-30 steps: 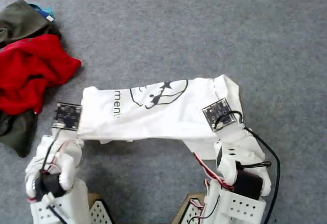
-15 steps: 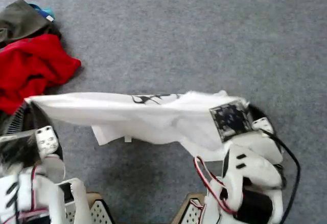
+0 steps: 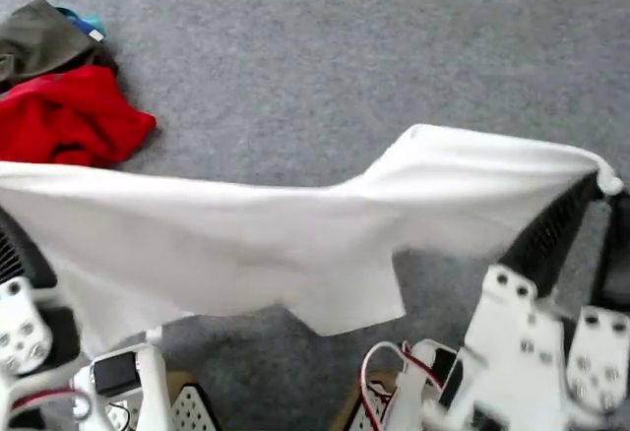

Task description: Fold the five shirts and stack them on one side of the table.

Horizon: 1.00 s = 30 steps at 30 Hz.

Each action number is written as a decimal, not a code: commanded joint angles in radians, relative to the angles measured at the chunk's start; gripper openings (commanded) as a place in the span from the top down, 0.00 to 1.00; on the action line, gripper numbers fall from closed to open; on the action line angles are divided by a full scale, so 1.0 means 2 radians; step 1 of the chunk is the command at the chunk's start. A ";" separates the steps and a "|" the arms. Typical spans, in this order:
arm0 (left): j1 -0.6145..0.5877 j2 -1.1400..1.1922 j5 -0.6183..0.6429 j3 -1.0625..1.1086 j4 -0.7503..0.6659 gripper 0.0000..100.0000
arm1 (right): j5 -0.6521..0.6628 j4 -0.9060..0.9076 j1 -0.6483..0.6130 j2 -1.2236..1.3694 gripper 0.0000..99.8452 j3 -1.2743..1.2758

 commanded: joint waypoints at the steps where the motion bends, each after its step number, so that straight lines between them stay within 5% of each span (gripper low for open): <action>1: 0.022 0.071 0.005 -0.161 0.101 0.97 | -0.002 -0.041 0.007 0.007 0.99 -0.036; 11: 0.069 0.195 -0.001 -0.399 0.297 0.97 | 0.047 -0.148 0.007 0.027 0.99 -0.048; 24: 0.032 0.118 -0.044 -0.241 0.291 0.97 | 0.079 -0.157 0.005 0.070 0.99 -0.075; 30: 0.032 0.101 -0.044 -0.215 0.275 0.97 | 0.097 -0.272 0.004 0.138 0.99 -0.099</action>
